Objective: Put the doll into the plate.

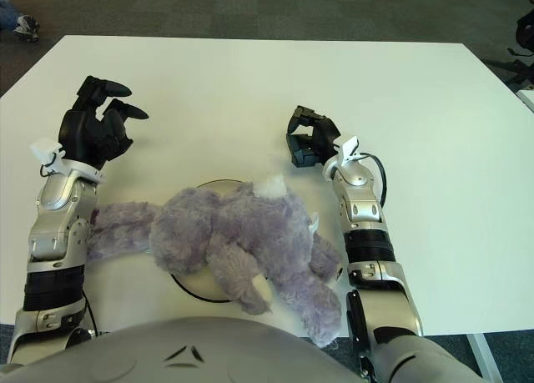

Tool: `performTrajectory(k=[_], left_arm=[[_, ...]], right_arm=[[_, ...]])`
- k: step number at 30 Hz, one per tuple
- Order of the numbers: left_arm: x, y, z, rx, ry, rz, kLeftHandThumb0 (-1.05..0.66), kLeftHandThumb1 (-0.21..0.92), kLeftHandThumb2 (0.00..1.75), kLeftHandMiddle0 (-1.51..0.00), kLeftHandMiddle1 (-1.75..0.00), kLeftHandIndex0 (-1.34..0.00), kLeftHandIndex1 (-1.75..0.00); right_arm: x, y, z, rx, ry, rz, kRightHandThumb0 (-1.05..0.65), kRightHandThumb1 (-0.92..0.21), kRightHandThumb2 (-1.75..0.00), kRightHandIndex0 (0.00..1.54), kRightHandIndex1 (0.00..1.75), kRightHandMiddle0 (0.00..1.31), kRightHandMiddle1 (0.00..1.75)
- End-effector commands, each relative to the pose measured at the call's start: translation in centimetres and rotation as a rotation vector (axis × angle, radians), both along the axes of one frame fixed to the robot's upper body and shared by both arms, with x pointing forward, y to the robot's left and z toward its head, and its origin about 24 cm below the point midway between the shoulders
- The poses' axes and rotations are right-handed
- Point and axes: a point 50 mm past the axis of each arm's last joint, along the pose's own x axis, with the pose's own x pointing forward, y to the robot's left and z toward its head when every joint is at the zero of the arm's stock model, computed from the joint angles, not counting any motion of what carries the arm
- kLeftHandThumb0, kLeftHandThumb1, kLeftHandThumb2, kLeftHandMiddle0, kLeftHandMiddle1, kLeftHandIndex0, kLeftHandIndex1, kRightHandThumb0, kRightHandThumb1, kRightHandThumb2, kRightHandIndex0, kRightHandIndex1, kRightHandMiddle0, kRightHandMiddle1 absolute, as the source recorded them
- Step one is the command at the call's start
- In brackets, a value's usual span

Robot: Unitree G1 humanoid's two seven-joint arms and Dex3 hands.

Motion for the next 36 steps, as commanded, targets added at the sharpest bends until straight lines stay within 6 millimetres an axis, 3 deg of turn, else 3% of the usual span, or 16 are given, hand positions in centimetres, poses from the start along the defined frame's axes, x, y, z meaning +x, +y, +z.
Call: performTrajectory(k=[1,20,36], left_arm=[[0.4,0.2,-0.2,-0.041,0.014,0.009,-0.01,0.36,1.28,-0.47,-1.75,-0.46,-1.75],[1.0,-0.1,-1.8,-0.255,0.149,-0.006,-0.01,0.29,1.36,-0.52,-1.75,-0.51,-1.75],[1.8,0.2,-3.0,-0.268,0.211,0.042,-0.01,0.20,1.45,-0.58,-1.75,-0.57,-1.75]], right_arm=[[0.2,-0.3,0.3,0.006,-0.020,-0.015,-0.47,-0.34,-1.29,1.21,1.75,0.59,1.75],[0.1,-0.4,0.2,0.018,-0.024,-0.081,-0.47,-0.36,-1.27,1.20,1.75,0.58,1.75],[0.4,-0.8,0.1,0.063,-0.009,-0.176,-0.47,-0.36,-1.26,1.19,1.75,0.58,1.75]])
